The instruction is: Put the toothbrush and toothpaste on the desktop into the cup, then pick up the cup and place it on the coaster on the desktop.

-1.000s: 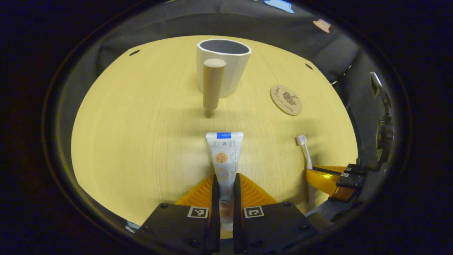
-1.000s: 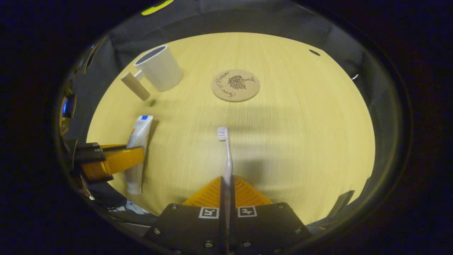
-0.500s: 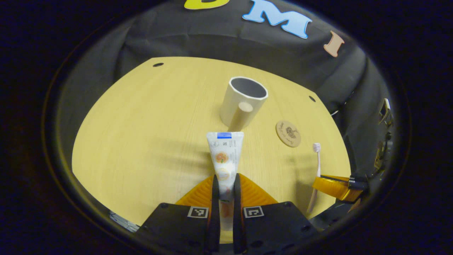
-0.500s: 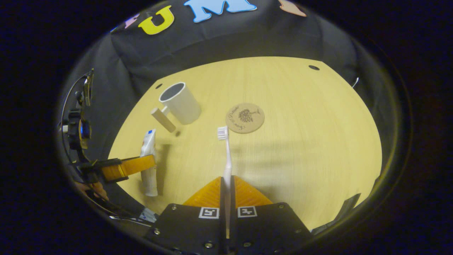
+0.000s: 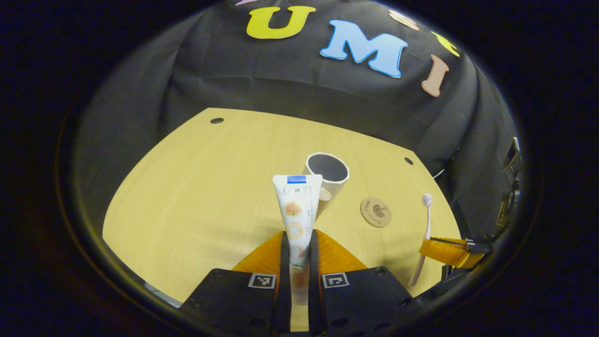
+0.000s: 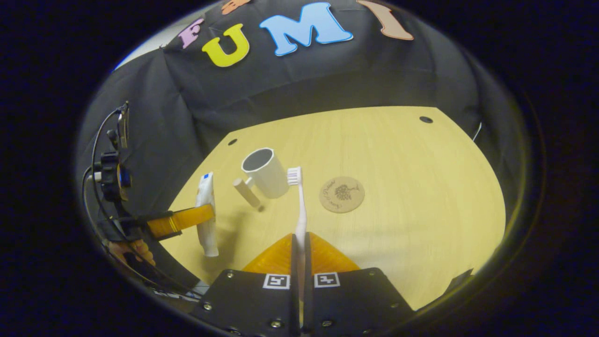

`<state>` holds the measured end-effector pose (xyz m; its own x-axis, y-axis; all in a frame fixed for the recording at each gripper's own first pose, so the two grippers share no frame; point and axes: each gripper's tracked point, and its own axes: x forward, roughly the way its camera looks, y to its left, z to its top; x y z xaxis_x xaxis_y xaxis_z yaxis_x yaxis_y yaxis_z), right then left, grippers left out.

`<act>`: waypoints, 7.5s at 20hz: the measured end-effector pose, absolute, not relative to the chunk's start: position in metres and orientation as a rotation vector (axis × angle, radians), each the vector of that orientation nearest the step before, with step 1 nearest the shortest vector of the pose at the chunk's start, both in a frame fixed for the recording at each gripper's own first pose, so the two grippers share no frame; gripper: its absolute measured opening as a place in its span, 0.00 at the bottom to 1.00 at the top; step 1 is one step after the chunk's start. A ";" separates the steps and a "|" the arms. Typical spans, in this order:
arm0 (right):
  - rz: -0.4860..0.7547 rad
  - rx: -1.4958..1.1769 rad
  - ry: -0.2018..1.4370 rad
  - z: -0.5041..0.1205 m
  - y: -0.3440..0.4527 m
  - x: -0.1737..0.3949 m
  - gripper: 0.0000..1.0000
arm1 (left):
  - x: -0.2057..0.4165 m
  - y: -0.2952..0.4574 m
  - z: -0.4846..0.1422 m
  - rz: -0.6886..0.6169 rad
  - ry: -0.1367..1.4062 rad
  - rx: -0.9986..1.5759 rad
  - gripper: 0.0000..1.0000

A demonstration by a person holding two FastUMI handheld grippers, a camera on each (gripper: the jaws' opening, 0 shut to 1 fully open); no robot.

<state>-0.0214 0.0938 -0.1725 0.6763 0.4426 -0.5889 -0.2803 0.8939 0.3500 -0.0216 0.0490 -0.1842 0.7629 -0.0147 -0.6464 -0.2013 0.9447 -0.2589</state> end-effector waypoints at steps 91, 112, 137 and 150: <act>0.496 0.222 0.326 -0.132 0.228 0.178 0.05 | 0.051 0.054 -0.175 -0.088 0.541 -0.281 0.95; 0.418 0.266 0.310 -0.091 0.154 0.144 0.88 | 0.063 0.032 -0.194 -0.085 0.641 -0.272 0.95; 0.247 0.187 0.325 -0.093 0.035 0.090 0.88 | 0.090 0.017 -0.243 -0.063 1.010 -0.210 0.78; 0.192 0.216 0.360 -0.107 0.006 0.088 0.88 | 0.093 0.019 -0.263 -0.025 1.111 -0.142 0.36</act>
<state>0.0880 0.0055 -0.1072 0.9180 0.2238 -0.3274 -0.1474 0.9590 0.2420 0.0927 0.0189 -0.2629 0.4443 -0.0910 -0.8912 -0.0506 0.9907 -0.1264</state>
